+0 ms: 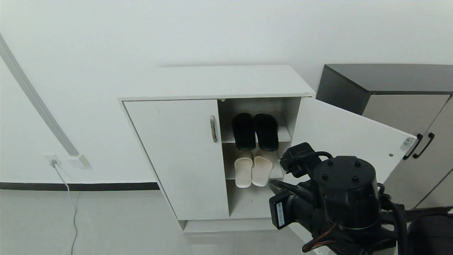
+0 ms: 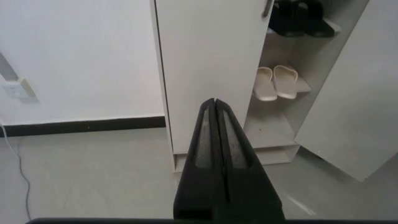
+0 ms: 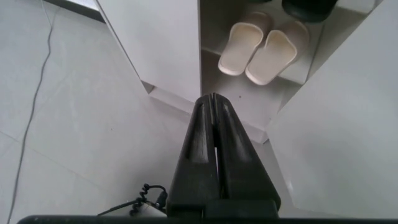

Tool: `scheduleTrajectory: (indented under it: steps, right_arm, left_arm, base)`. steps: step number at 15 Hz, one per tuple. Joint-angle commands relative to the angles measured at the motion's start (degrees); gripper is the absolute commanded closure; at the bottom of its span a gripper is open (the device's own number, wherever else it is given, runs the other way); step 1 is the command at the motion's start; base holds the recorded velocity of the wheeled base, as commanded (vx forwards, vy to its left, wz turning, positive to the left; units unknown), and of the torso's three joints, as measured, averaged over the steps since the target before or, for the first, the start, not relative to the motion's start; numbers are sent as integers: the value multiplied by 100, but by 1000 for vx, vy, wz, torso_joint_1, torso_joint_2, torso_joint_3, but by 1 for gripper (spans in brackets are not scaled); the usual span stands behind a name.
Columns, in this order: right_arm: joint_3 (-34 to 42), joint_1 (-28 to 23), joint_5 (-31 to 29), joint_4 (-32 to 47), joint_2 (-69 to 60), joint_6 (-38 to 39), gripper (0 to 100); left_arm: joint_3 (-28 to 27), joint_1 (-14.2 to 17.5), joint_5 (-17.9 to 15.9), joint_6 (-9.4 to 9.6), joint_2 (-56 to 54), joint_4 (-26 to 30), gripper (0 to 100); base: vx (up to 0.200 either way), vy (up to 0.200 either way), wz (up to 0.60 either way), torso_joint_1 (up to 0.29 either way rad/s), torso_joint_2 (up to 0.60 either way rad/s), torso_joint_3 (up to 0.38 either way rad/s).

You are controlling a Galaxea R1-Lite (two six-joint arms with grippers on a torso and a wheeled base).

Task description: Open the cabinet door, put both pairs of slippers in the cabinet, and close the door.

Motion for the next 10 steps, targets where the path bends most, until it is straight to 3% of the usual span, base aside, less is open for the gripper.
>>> scheduleTrajectory:
  steps: [1,10]
  right_arm:
    - [0,4,1,0,9,-1,100]
    - [-9,-5,1,9,9,-54,100]
  left_arm:
    - [1,2,1,-4,-1,2,100]
    - [1,2,1,-4,-1,2,100]
  base:
    - [0,0,0,173,-491,-320]
    - [0,0,0,208,-522,-315]
